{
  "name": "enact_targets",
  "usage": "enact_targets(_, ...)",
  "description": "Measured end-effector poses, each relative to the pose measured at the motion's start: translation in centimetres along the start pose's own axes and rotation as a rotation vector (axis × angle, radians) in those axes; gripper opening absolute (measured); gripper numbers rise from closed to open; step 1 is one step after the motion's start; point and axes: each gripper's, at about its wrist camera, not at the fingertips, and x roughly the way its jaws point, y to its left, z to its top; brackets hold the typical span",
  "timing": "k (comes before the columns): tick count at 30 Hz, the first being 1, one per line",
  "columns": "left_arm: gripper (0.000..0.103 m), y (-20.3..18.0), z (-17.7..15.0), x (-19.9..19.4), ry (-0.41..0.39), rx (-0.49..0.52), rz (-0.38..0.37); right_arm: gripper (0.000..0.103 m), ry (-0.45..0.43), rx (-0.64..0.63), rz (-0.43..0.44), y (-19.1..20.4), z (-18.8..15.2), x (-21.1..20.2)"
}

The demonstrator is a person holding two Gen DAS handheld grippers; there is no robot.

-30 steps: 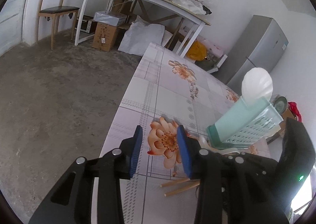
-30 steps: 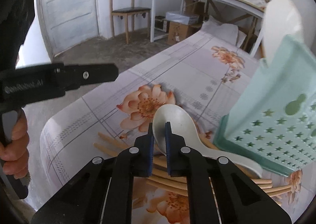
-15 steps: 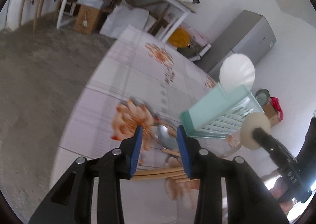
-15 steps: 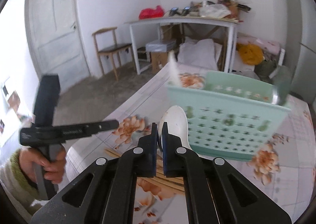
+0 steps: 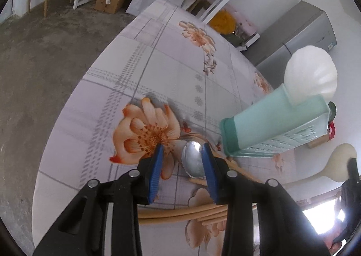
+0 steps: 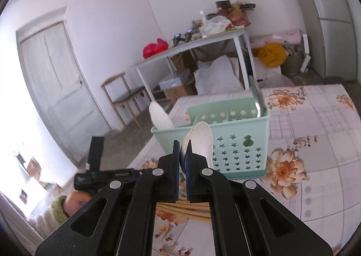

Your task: Organize utensils

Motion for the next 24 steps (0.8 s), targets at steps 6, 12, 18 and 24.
enact_targets(6,0.007,-0.8,0.1,0.9,-0.005,0.035,0.063,0.003,-0.021,0.047,0.003,-1.3,0.2,-0.6)
enact_targets(12,0.003,-2.8,-0.4,-1.0,-0.108,0.130,0.106,0.003,-0.037,0.091,0.000,-2.1,-0.1,-1.6)
enact_targets(18,0.001,-6.4,-1.4,-4.8,-0.260,0.295,0.144,0.003,-0.062,0.112,0.001,-2.7,0.2,-2.5)
enact_targets(24,0.001,-9.5,-2.9,-8.3,-0.369,0.426,0.161,0.003,-0.085,0.133,-0.008,-3.3,-0.1,-3.5)
